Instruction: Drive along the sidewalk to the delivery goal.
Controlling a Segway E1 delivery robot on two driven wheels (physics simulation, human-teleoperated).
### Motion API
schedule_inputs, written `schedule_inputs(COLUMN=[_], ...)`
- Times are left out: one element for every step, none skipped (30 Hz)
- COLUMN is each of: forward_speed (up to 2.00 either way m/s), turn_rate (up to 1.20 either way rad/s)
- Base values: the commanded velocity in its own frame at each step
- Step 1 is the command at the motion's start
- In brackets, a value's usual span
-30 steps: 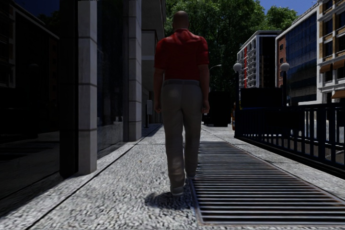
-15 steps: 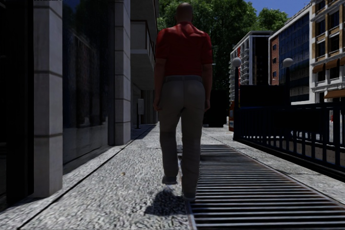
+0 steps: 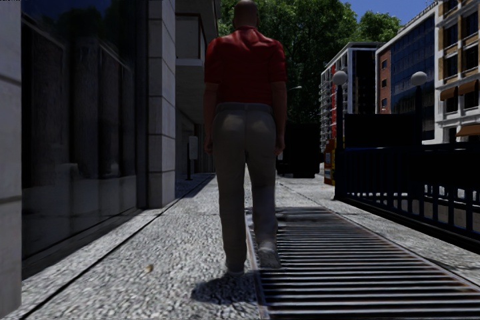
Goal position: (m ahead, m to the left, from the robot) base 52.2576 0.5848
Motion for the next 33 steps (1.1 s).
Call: schedule_inputs(forward_speed=[1.19, 1.19, 1.19, 1.19, 1.19, 1.19, 1.19, 1.19, 1.19, 1.19, 1.19, 1.19, 1.19, 1.19, 1.19, 1.19, 1.19, 1.19, 1.19, 1.19, 1.19, 1.19, 1.19, 1.19, 1.19, 1.19, 1.19, 1.19, 1.19, 1.18, 1.18, 1.16, 1.13], turn_rate=[0.0, 0.0, 0.0, 0.0, 0.0, 0.0, 0.0, 0.0, 0.0, 0.0, 0.0, 0.0, 0.0, 0.0, 0.0, 0.0, 0.0, 0.0, 0.0, 0.0, 0.0, 0.0, 0.0, 0.0, 0.0, 0.0, 0.0, 0.0, 0.0, 0.0, 0.0, 0.0, 0.0])
